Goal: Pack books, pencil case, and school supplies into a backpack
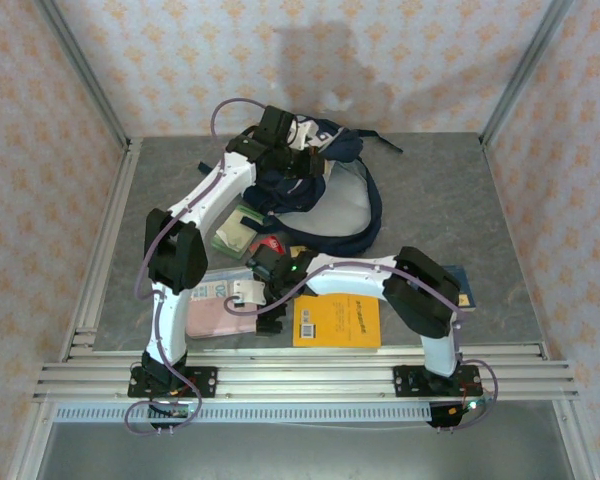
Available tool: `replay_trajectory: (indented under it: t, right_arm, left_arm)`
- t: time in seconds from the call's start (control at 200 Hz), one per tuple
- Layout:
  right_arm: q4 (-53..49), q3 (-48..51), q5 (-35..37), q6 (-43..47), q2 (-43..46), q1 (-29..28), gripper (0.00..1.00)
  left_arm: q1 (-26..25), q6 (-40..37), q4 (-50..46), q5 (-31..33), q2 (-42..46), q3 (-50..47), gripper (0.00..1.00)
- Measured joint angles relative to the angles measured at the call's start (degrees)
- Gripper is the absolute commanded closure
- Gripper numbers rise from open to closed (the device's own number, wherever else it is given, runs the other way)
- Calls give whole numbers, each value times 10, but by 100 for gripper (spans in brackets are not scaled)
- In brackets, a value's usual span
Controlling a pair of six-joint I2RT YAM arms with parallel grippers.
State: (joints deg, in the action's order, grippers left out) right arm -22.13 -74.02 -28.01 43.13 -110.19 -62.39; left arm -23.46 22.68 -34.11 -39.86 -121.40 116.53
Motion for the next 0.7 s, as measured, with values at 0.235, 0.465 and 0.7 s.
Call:
replay_trajectory:
  t: [0.235, 0.465, 0.7]
  right_arm:
    - [1, -17, 27, 3, -28, -12, 1]
    - [-3, -19, 53, 1, -45, -31, 11]
    - [3, -11, 65, -15, -35, -31, 26]
  left_arm:
    - [0, 0, 0, 0, 0, 0, 100]
    - [0, 0, 0, 0, 0, 0, 100]
    - [4, 0, 0, -4, 0, 0, 100]
